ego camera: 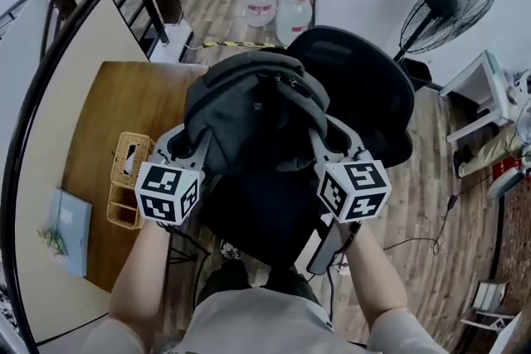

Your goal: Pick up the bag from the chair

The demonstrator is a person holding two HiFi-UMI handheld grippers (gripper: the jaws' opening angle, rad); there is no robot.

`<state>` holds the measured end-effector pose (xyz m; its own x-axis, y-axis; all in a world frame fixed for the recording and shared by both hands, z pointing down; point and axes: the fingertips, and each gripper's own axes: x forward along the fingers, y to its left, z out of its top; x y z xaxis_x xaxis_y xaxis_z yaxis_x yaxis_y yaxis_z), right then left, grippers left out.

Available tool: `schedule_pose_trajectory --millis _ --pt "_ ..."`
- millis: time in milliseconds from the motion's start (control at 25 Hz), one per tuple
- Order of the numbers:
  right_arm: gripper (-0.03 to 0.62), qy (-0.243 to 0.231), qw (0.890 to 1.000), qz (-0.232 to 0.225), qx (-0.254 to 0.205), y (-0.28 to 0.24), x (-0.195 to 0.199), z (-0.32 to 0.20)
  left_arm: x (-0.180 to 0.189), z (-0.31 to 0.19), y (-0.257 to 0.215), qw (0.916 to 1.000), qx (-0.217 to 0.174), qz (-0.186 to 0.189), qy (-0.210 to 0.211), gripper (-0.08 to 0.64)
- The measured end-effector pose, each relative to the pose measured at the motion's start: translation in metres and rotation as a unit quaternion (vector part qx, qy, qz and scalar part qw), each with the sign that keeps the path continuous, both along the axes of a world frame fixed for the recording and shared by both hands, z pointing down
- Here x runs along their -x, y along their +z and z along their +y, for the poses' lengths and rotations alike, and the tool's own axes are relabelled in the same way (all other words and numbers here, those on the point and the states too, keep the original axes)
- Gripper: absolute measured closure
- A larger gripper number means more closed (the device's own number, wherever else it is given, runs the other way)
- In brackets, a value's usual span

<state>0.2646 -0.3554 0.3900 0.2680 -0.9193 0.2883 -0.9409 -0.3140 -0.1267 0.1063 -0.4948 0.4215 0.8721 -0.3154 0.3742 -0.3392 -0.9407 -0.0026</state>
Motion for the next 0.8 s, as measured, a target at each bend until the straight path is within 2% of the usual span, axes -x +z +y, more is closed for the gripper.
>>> schedule_pose_trajectory --millis 200,400,600,800 --pt "0.508 0.007 0.998 0.026 -0.055 -0.066 0.017 0.020 0.014 0.014 -0.070 0.9977 -0.055 0.033 0.024 0.465" --pt "0.503 0.008 0.996 0.013 -0.088 -0.104 0.037 0.042 0.032 0.031 -0.112 0.9939 -0.089 0.051 0.042 0.463" --pt "0.503 0.006 0.996 0.009 -0.091 -0.107 0.051 0.059 0.048 0.048 -0.119 0.9908 -0.109 0.062 0.051 0.462" --pt "0.503 0.000 0.997 0.000 -0.075 -0.097 0.067 0.074 0.066 0.066 -0.108 0.9921 -0.101 0.051 0.055 0.460"
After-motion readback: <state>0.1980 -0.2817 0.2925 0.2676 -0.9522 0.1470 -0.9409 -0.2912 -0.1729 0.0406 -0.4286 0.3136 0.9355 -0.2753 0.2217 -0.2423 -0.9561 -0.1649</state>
